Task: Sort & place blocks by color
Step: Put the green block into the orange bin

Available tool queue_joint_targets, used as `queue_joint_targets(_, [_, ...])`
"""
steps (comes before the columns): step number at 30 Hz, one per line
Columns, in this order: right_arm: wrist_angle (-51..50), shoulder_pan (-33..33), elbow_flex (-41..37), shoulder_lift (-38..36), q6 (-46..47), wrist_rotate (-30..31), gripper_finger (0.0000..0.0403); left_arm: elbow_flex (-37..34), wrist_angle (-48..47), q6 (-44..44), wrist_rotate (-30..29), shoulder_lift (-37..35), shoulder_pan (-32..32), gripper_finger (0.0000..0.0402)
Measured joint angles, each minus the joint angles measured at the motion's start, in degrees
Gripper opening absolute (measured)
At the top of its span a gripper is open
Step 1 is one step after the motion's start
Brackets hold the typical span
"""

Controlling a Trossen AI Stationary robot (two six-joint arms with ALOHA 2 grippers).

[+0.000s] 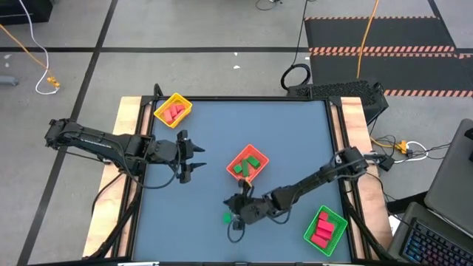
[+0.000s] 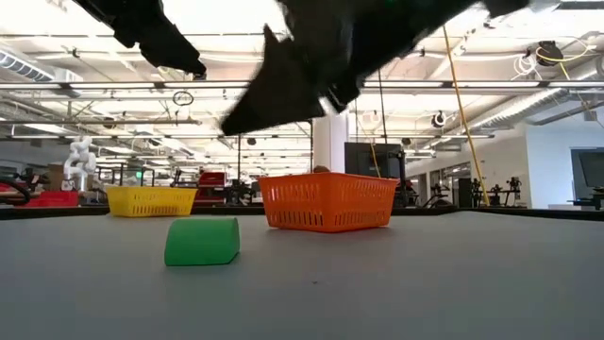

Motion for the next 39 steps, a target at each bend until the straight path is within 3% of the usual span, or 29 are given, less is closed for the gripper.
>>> queue_joint_targets(2, [0.9,-0.4,0.1,0.0,-0.5,-8.4,0.0005,0.0,-0.3,0.0,0.0,0.0,0.0,0.0234])
queue_joint_targets(5, [0.6,-0.4,0.1,1.2,-0.7,-13.4,0.0033,0.0,-0.8,0.1,0.0,0.0,0.0,0.0234])
queue_joint_targets(12, [5.8,-0.2,0.0,2.5,-0.9,-12.6,0.0149,0.0,-1.0,0.0,0.0,0.0,0.0,0.0234])
queue_joint_targets(20, [5.4,-0.2,0.0,2.5,10.8,-7.0,0.0247,0.0,-0.9,-0.9,0.0,0.0,0.0,0.0234])
queue_joint_targets(28, [2.3,-0.2,0.0,2.5,30.0,-6.1,0.0269,0.0,-0.8,-1.3,0.0,0.0,0.0,0.0234])
queue_joint_targets(39, [4.4,-0.2,0.5,2.5,37.4,-15.1,0.0249,0.0,1.0,-0.9,0.0,0.0,0.0,0.0234])
